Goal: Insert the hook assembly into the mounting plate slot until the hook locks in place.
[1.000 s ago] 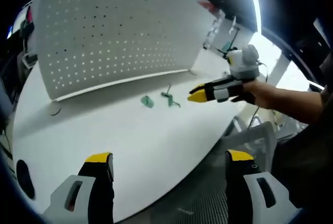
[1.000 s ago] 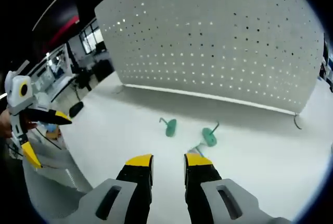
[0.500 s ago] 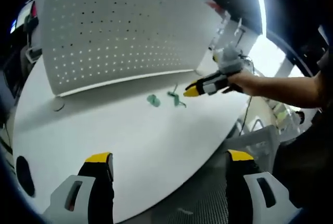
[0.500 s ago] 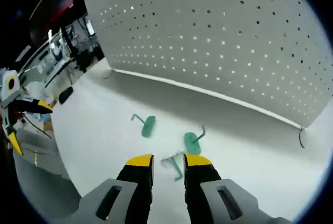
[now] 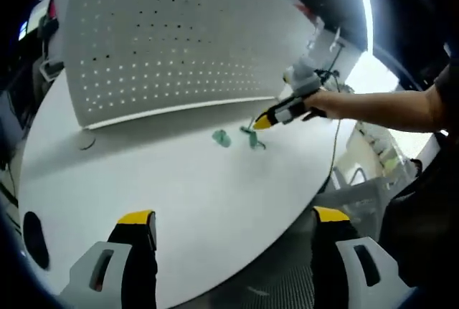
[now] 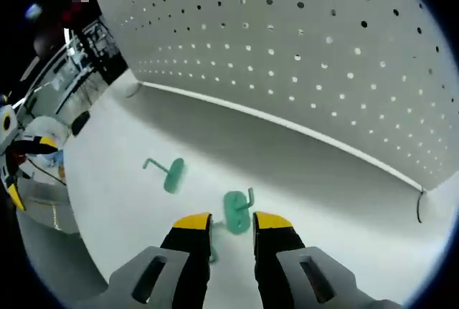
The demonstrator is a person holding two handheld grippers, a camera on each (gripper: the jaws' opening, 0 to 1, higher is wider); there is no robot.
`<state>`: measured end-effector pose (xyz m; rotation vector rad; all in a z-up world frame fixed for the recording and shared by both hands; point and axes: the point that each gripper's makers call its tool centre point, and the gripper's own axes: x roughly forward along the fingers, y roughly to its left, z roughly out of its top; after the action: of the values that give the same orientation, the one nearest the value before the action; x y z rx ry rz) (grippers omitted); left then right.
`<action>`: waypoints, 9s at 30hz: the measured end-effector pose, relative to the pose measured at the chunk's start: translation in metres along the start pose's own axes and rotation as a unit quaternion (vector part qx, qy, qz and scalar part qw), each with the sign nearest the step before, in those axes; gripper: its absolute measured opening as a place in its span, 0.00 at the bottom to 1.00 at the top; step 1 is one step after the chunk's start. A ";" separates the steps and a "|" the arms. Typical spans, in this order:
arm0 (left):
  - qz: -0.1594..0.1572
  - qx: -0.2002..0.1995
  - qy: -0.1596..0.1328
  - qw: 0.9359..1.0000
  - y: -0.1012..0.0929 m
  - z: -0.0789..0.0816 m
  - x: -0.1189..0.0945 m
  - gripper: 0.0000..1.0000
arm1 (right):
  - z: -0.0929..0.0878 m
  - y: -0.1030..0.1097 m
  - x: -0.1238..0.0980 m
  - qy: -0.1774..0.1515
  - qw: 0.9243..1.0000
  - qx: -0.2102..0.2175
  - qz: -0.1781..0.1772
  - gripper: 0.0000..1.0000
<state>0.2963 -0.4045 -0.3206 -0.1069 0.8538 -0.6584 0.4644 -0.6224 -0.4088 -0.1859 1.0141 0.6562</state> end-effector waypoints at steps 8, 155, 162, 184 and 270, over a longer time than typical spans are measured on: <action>0.008 -0.010 -0.004 1.000 0.009 0.002 -0.001 0.88 | 0.001 -0.002 0.013 0.059 0.996 -0.070 0.007 0.21; -0.104 -0.073 -0.145 0.981 -0.049 0.069 -0.038 0.05 | 0.082 0.283 -0.145 -0.335 0.920 0.116 0.169 0.00; -0.086 -0.051 -0.136 0.986 -0.048 0.067 -0.039 0.03 | 0.082 0.286 -0.145 -0.329 0.924 0.094 0.172 0.01; -0.044 -0.003 -0.142 0.989 -0.040 0.077 -0.043 0.01 | 0.087 0.285 -0.159 -0.318 0.925 0.092 0.189 0.04; -0.024 0.064 -0.228 0.971 -0.052 0.099 -0.049 1.00 | 0.107 0.261 -0.178 -0.372 0.920 0.047 0.116 0.00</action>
<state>0.3191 -0.4345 -0.2043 -0.1550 0.3662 -0.6984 0.3257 -0.4430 -0.1644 0.2647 0.3270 0.8047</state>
